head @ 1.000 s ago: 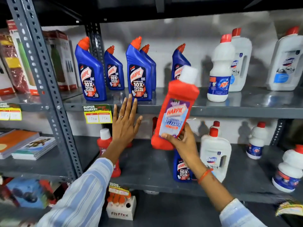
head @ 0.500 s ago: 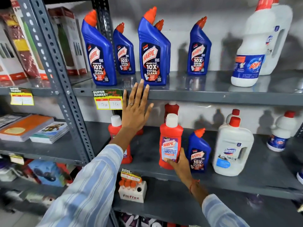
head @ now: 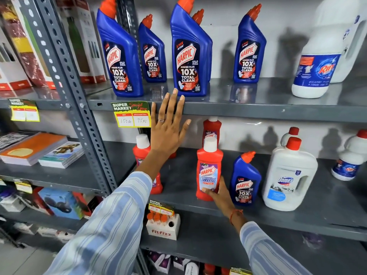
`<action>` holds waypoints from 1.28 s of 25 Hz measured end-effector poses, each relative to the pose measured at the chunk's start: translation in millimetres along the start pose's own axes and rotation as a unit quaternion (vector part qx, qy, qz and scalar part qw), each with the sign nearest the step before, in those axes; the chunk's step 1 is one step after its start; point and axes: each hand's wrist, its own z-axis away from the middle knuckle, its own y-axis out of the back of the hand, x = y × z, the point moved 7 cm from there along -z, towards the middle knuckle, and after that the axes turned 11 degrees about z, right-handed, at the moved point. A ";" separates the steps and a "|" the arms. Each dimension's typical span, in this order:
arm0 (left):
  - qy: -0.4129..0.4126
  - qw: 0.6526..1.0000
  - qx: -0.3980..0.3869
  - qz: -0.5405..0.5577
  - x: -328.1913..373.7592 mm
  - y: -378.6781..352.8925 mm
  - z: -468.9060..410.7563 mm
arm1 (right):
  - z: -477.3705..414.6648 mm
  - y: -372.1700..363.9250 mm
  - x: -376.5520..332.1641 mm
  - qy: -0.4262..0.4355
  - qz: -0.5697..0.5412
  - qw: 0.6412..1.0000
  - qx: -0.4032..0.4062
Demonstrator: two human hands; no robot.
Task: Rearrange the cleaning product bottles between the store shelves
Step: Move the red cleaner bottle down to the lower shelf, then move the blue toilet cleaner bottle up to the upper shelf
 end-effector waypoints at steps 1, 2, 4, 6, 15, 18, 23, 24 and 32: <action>0.002 1.000 -0.001 -0.001 -0.1 -0.3 -0.2 | -0.8 -0.2 0.1 -0.002 0.001 1.000 -0.004; 0.004 1.000 -0.001 -0.003 0.0 -0.2 -0.2 | -2.1 -0.6 0.1 -0.004 0.004 1.000 -0.009; 0.005 1.000 -0.002 -0.004 0.3 0.3 0.1 | -5.8 -1.6 0.7 -0.010 0.007 1.000 -0.020; 0.005 1.000 -0.008 -0.004 0.4 0.9 0.0 | -8.7 -2.4 1.1 -0.017 0.009 0.999 -0.030; 0.025 0.999 -0.041 0.005 6.6 9.4 -2.8 | 10.2 -1.2 -5.4 -0.030 -0.003 1.000 0.008; 0.070 0.997 -0.035 0.023 15.5 13.7 -3.0 | 41.9 8.5 -13.5 0.018 0.047 0.994 0.101; 0.091 0.994 -0.054 0.039 41.6 12.9 -15.4 | 88.6 68.6 -38.6 0.129 0.182 0.902 0.369; 0.080 0.994 -0.065 0.040 43.3 12.4 -19.4 | 89.1 78.9 -38.1 0.121 0.186 0.897 0.383; 0.053 0.992 -0.103 0.049 36.8 16.4 -22.4 | 86.4 21.1 -34.9 0.104 0.198 0.934 0.278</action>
